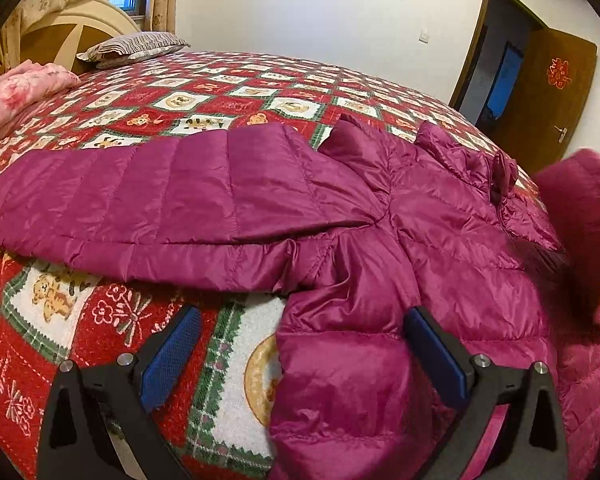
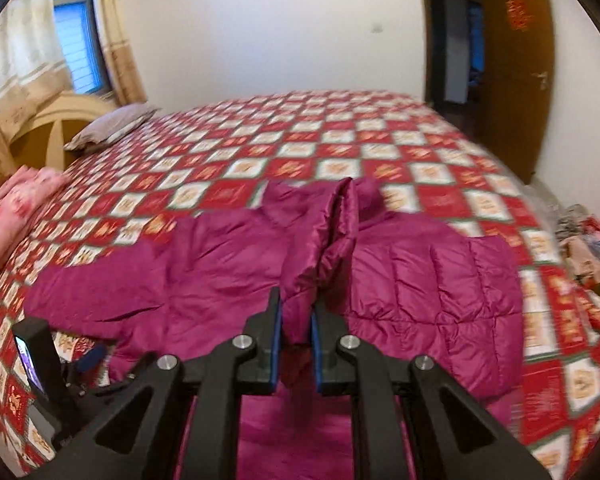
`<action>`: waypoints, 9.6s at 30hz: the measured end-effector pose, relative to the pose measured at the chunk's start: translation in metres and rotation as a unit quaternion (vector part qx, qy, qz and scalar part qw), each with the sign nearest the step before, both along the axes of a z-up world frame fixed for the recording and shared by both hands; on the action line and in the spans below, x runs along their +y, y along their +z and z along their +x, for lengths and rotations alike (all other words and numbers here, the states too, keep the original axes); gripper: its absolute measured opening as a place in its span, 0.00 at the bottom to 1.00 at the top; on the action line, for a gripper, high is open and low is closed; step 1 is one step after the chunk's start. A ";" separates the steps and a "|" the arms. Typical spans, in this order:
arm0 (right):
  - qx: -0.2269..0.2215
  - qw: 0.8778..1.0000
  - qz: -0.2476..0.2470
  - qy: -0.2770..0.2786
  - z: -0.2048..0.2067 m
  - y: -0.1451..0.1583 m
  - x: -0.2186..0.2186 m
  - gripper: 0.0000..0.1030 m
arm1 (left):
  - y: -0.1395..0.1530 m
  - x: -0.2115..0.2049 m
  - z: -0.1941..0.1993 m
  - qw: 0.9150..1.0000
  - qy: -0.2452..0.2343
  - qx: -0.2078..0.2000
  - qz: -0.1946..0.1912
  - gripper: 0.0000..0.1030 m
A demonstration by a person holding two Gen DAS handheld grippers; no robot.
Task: Fold large clothes
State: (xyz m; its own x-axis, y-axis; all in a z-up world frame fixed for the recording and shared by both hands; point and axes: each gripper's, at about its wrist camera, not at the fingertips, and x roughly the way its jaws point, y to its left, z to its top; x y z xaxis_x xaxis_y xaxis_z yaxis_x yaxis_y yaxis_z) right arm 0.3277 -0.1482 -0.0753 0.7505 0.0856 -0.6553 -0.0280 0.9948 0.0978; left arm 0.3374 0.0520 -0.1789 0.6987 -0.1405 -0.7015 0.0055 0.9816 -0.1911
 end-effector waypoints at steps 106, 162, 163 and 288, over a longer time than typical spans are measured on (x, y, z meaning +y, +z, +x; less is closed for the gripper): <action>0.021 0.992 0.023 -0.122 0.013 -0.097 -0.153 0.64 | 0.094 0.169 0.029 0.961 0.268 -0.070 0.002 0.16; 0.010 0.999 0.028 -0.020 0.018 -0.038 -0.067 0.53 | 0.068 -0.098 0.077 0.987 -0.028 -0.027 0.156 0.77; 0.026 0.999 0.029 -0.019 0.020 -0.049 -0.066 0.53 | 0.060 -0.094 0.080 0.988 -0.021 -0.018 0.155 0.77; 0.041 0.999 -0.011 -0.028 0.111 -0.078 -0.080 0.37 | 0.096 -0.146 0.198 0.997 -0.043 0.005 0.064 0.79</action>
